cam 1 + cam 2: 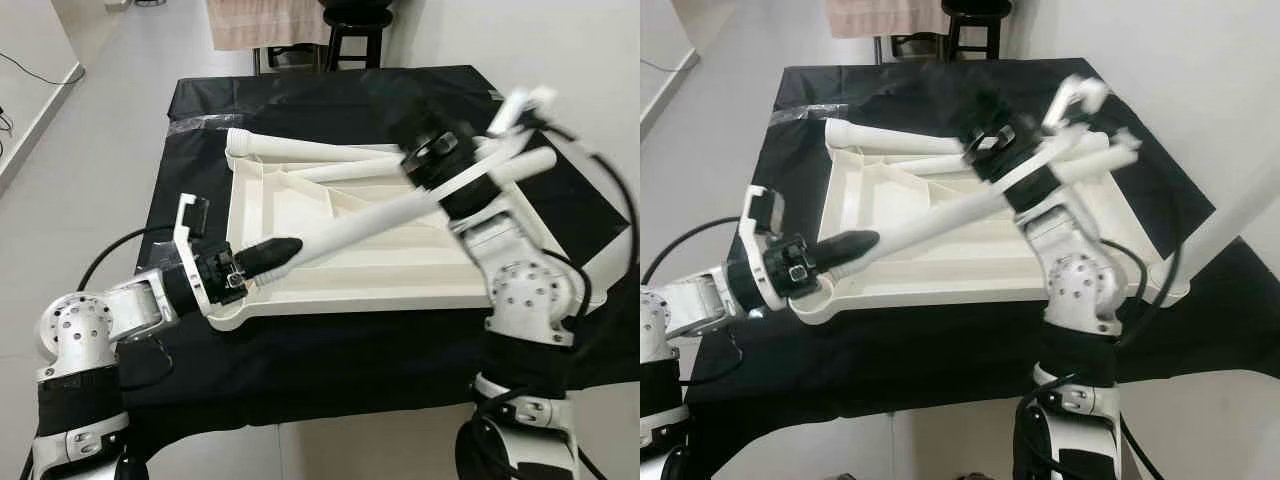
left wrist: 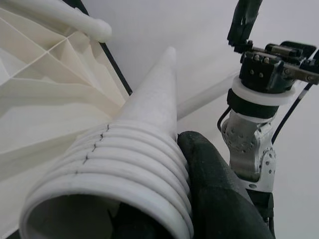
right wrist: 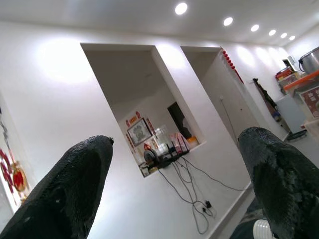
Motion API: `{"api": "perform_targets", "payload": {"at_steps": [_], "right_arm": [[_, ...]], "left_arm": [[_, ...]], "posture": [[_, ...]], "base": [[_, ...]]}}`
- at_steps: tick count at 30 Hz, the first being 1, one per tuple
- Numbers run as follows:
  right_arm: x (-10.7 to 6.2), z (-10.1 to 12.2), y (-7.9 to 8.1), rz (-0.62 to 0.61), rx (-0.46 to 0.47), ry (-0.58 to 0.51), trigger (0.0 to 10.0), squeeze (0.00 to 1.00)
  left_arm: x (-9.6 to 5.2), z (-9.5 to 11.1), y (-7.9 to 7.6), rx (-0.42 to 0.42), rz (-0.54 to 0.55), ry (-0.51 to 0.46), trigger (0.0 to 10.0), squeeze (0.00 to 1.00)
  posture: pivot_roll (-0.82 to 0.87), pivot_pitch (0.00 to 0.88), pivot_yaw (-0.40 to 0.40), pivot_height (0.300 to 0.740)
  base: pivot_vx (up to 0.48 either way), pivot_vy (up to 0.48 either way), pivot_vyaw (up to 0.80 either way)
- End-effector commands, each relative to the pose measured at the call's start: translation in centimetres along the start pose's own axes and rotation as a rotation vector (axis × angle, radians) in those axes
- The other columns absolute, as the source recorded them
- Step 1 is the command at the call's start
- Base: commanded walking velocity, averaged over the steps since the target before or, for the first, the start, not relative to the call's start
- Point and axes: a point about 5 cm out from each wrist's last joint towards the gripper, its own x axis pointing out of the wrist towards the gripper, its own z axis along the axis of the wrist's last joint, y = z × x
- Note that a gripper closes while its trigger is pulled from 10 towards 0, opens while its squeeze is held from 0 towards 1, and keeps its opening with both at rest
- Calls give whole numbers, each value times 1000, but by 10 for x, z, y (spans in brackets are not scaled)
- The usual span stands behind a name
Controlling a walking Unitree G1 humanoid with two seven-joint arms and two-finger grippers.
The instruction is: Building children table
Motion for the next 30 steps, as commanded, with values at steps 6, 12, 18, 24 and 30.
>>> {"api": "perform_targets", "payload": {"at_steps": [6,12,18,24,30], "right_arm": [[-10,-3,2,40,43,27,10000,0],[-18,-6,-3,15,66,36,10000,0],[-28,-10,-13,-30,111,43,10000,0],[-40,-31,-20,-73,103,160,10000,0],[-37,-42,-12,-26,109,221,10000,0]], "left_arm": [[-6,15,-6,35,-38,-120,0,0],[-9,24,-10,59,-58,-190,0,0],[-14,40,-18,85,-117,-316,0,0],[-18,45,-30,154,-177,-368,10000,0],[-16,41,-31,150,-189,-350,10000,0]], "posture": [[-60,83,-32,740],[-50,81,-30,740],[-47,79,-35,740],[-49,80,-39,740],[-63,83,-39,740]], "base": [[0,0,0],[0,0,0],[0,0,0],[0,0,0],[0,0,0]]}}
